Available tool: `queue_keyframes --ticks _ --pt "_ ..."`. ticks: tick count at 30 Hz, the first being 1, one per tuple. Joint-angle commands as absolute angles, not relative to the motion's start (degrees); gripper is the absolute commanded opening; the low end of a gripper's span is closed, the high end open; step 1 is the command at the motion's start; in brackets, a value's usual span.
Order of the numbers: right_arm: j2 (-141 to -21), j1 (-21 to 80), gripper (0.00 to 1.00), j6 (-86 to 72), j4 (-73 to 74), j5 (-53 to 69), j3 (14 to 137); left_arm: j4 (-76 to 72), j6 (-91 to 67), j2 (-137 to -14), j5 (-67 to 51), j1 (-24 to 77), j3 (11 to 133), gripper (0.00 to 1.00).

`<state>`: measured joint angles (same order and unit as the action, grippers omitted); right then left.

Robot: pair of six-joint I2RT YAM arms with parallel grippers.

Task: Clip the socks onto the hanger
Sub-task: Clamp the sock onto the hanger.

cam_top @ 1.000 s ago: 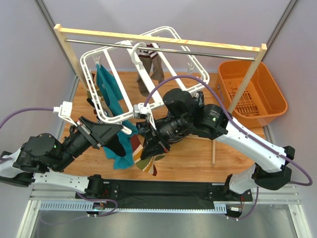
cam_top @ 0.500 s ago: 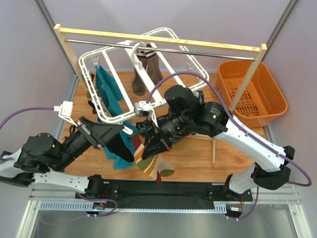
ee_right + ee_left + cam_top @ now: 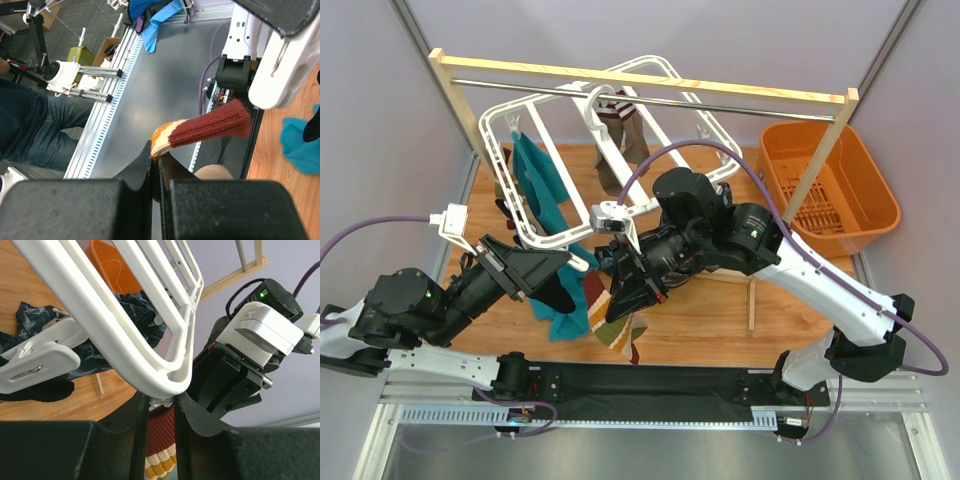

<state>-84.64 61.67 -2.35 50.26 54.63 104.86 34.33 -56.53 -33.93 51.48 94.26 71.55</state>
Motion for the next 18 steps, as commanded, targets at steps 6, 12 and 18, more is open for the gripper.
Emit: queue_keyframes --ticks 6,12,18 --pt "-85.9 60.8 0.00 -3.3 46.1 56.9 107.4 30.6 -55.4 -33.3 50.4 94.3 70.9 0.00" --pt "-84.4 59.8 0.00 -4.3 43.9 56.7 104.8 30.5 -55.4 -33.0 50.7 94.4 70.8 0.00" --pt "-84.8 59.0 0.00 -4.0 43.5 57.7 105.4 30.1 -55.6 -33.0 49.9 94.4 70.7 0.00"
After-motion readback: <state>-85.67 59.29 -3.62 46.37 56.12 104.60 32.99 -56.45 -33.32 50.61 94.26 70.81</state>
